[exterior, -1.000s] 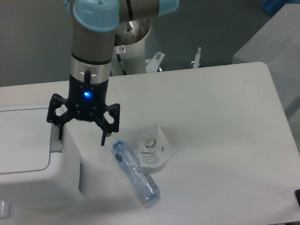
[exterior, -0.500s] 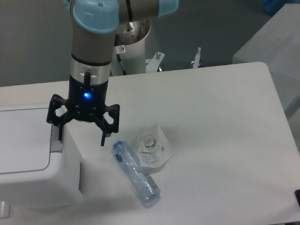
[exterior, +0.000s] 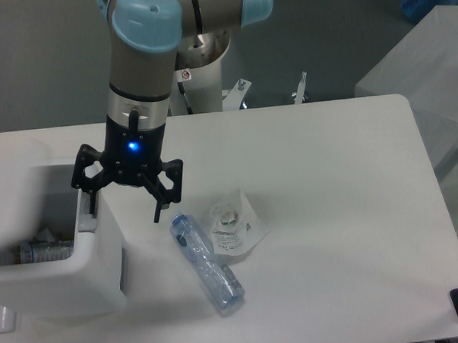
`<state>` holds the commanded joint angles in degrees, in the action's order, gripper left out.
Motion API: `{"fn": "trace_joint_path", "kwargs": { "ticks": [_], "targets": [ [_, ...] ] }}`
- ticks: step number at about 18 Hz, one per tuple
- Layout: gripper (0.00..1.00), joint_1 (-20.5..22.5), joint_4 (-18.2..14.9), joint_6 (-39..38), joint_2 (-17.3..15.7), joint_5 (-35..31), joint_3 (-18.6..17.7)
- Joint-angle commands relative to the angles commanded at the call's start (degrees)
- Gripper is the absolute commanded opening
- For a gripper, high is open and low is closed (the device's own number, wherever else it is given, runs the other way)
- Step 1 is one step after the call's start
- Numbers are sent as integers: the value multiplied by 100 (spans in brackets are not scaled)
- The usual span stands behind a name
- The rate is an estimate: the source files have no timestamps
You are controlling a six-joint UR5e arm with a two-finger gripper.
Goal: Open the trash can
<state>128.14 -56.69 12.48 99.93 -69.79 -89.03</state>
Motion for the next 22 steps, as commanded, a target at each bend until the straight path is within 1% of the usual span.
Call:
{"fn": "trace_joint_path", "kwargs": {
  "ticks": [2, 4, 6, 9, 11, 13, 15, 16, 18, 19, 22],
  "targets": [
    [100, 0, 0, 0, 0, 0, 9],
    [100, 0, 0, 9, 0, 9, 96],
    [100, 9, 0, 26, -9, 0, 280],
    [100, 61, 0, 88, 9, -96, 676],
    [100, 192, 17, 105, 9, -306, 852],
    [100, 255, 18, 219, 0, -884, 949],
    [100, 325, -35, 578, -17, -1719, 932],
    [100, 351, -61, 754, -26, -1966, 923],
    [100, 404, -88, 1106, -18, -2179, 905],
    [100, 509, -97, 1290, -26, -2232, 870],
    [100, 685, -149, 1774, -79, -2267, 774]
  ]
}}
